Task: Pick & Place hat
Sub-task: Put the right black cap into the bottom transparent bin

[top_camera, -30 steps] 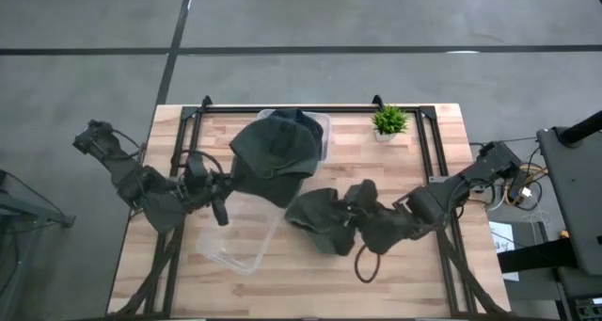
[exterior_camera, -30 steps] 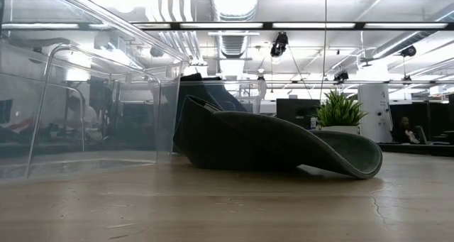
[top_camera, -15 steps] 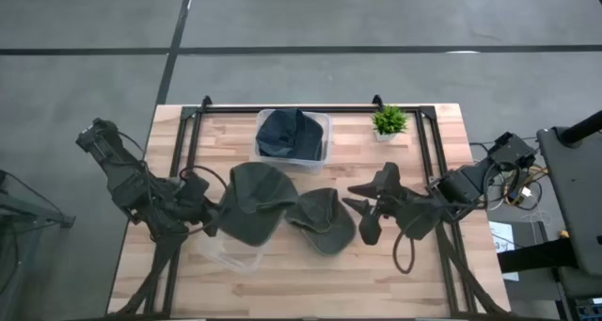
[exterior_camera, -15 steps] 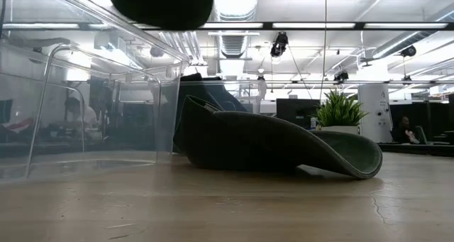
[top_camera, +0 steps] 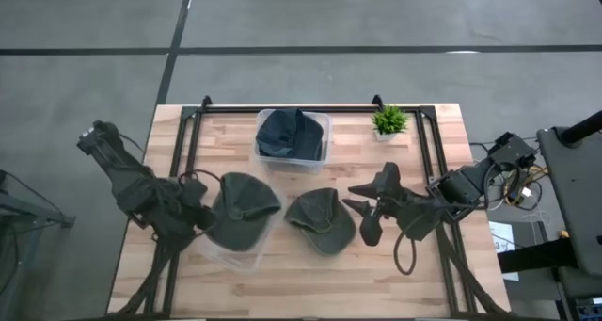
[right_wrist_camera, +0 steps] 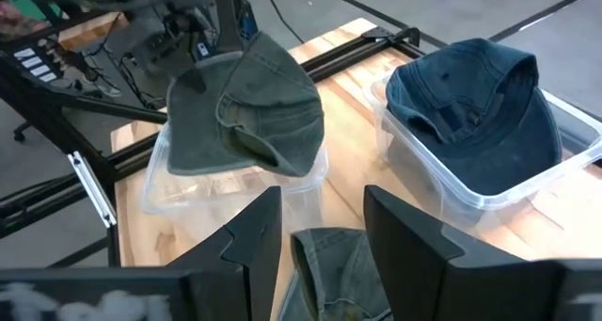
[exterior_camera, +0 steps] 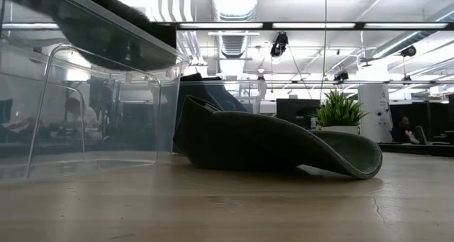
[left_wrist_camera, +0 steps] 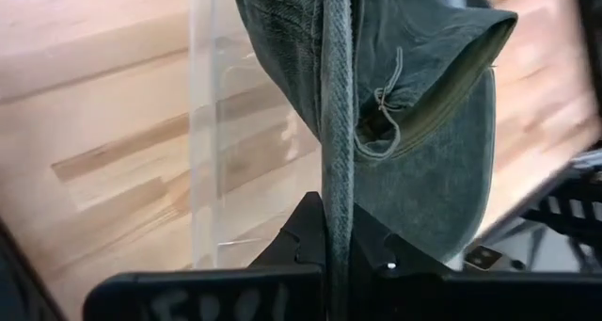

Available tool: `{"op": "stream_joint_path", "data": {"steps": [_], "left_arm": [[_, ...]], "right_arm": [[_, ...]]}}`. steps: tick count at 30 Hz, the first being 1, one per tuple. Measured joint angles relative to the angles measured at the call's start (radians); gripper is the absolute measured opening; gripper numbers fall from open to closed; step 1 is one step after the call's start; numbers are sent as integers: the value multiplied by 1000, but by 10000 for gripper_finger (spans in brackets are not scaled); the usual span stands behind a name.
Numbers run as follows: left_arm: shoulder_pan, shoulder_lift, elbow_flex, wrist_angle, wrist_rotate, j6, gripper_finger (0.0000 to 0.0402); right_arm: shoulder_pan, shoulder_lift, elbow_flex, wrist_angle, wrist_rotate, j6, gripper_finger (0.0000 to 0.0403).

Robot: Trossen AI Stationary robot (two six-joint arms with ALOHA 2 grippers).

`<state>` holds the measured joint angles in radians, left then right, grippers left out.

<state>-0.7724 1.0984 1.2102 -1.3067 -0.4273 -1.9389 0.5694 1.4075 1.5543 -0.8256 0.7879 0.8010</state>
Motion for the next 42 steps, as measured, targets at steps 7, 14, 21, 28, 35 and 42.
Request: {"op": "stream_joint_path", "data": {"steps": [7, 14, 21, 28, 35, 42], "left_arm": [[49, 74, -3, -10, 113, -4, 5], [66, 100, 4, 30, 183, 45, 5], [78, 103, -8, 35, 182, 51, 5], [84, 103, -40, 52, 181, 52, 23], [85, 103, -49, 67, 167, 55, 40], [85, 102, -53, 66, 138, 51, 42]], "right_arm": [[0, 0, 1, 9, 0, 0, 147], [0, 0, 0, 18, 0, 0, 150], [0, 0, -1, 20, -2, 0, 150], [0, 0, -1, 23, -3, 0, 144], [1, 0, -2, 25, -6, 0, 139], [1, 0, -3, 25, -7, 0, 146]]}}
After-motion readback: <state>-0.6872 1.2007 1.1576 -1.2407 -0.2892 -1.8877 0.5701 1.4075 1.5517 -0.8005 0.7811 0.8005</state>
